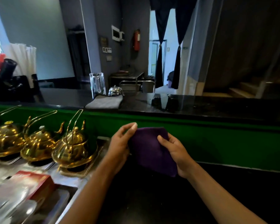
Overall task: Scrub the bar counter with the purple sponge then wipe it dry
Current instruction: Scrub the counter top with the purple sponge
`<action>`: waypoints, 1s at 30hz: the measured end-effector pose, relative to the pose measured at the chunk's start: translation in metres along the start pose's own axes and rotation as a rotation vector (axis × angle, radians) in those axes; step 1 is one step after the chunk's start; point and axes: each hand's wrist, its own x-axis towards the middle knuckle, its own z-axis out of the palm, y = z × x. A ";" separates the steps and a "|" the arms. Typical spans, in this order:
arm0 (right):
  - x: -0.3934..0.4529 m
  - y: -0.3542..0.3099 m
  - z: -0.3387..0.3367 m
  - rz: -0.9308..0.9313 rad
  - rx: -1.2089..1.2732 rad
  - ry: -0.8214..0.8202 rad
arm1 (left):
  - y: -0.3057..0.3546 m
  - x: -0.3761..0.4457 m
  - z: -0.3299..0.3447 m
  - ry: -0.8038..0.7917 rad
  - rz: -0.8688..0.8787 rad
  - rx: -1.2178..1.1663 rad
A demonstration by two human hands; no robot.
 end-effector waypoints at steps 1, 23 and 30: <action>0.001 -0.006 -0.001 -0.035 -0.007 0.012 | -0.012 -0.001 0.005 -0.037 -0.054 -0.087; 0.085 -0.094 -0.046 -0.316 -1.061 0.335 | 0.015 0.108 0.049 0.055 0.382 0.995; 0.142 -0.130 -0.048 -0.310 -1.062 0.416 | 0.042 0.169 0.066 0.066 0.249 0.886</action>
